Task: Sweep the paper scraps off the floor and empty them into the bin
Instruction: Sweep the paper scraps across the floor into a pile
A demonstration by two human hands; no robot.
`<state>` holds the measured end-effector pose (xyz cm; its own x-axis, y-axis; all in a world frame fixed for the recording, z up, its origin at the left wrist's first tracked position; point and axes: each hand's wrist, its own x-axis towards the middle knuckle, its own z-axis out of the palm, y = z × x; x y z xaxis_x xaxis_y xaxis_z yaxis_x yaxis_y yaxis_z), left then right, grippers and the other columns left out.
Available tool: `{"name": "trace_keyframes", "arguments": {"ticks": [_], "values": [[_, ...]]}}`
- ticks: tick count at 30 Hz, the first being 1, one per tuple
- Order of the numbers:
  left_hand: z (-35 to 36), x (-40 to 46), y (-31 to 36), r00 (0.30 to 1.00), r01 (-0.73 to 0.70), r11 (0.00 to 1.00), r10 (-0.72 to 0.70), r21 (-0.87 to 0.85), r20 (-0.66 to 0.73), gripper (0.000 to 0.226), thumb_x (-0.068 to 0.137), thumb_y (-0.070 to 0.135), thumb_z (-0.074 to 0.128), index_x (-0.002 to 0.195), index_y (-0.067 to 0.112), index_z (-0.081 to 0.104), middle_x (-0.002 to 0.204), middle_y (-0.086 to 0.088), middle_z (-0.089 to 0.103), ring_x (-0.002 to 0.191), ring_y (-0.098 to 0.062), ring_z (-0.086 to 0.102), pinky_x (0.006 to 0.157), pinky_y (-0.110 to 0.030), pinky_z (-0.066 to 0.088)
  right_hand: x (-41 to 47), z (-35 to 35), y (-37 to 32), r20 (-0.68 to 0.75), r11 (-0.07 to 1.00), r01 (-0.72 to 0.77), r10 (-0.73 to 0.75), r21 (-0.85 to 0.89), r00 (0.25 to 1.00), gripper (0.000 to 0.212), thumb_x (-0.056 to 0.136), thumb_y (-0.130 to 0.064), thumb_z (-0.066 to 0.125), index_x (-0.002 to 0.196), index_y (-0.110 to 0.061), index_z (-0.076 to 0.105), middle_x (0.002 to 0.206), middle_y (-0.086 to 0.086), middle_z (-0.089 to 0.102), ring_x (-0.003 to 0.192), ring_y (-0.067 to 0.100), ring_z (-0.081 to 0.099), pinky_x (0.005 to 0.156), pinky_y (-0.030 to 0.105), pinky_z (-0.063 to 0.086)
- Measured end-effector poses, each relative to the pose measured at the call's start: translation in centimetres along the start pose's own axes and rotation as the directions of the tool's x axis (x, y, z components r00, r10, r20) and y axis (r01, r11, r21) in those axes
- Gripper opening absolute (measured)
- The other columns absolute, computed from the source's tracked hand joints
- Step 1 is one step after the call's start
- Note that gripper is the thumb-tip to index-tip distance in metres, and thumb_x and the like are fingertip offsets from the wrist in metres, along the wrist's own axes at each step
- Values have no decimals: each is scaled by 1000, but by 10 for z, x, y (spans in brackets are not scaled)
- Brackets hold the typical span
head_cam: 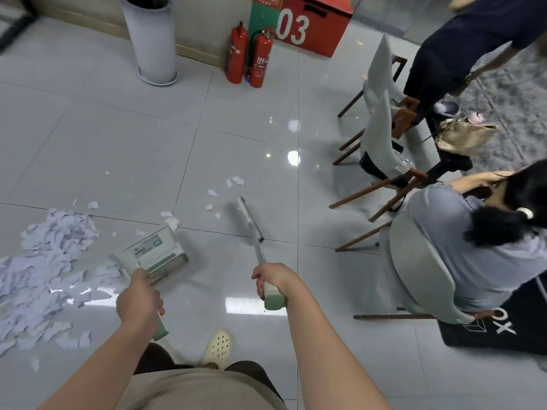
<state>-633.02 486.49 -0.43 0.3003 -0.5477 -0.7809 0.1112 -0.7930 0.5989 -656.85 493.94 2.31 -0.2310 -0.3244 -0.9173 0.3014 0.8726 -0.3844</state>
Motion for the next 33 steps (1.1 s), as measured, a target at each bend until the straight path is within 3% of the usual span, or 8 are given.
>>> {"name": "trace_keyframes", "arguments": {"ticks": [7, 11, 19, 23, 26, 33], "values": [[-17, 29, 17, 995, -1, 999, -4, 53, 96, 14, 96, 23, 49, 85, 15, 51, 65, -6, 34, 54, -21, 28, 53, -34, 27, 44, 31, -13, -78, 986, -48, 61, 162, 995, 10, 83, 2, 45, 87, -4, 51, 53, 2, 46, 41, 11, 44, 44, 21, 38], [-31, 49, 33, 995, 46, 998, -50, 43, 85, 19, 94, 31, 48, 81, 17, 47, 62, -3, 29, 53, -19, 25, 53, -34, 24, 67, 65, -17, -42, 995, -101, 102, 17, 994, 13, 74, 0, 44, 80, -4, 54, 51, 4, 47, 46, 15, 44, 50, 26, 39], [-51, 77, 62, 997, 79, 996, -80, -39, -12, 21, 92, 31, 51, 87, 13, 58, 61, -4, 34, 52, -20, 27, 50, -33, 29, 60, 144, -26, 146, 959, -229, 253, -164, 956, 7, 78, 1, 46, 82, -4, 48, 51, 5, 41, 40, 16, 40, 44, 27, 38], [-55, 85, 73, 994, 89, 992, -94, -90, -49, 20, 88, 32, 52, 87, 13, 60, 64, -4, 36, 52, -20, 29, 51, -31, 30, 60, 132, -59, 231, 950, -301, 311, -79, 922, 22, 82, 1, 48, 73, -16, 38, 52, -2, 33, 35, 10, 31, 33, 19, 29], [-48, 88, 82, 990, 108, 984, -120, -144, -75, 18, 83, 32, 56, 76, 18, 47, 62, -3, 35, 50, -19, 27, 51, -31, 28, 58, 105, -89, 284, 934, -352, 323, 57, 903, 26, 83, 0, 53, 71, -17, 38, 61, -8, 28, 39, 4, 29, 33, 14, 28], [-24, 90, 102, 992, 95, 984, -106, -150, -66, 22, 81, 33, 57, 72, 19, 43, 60, -3, 34, 50, -20, 26, 52, -31, 27, 43, 77, -135, 230, 955, -289, 265, 75, 936, 23, 84, 1, 55, 93, -14, 40, 62, -6, 33, 37, 4, 34, 32, 14, 29]]}}
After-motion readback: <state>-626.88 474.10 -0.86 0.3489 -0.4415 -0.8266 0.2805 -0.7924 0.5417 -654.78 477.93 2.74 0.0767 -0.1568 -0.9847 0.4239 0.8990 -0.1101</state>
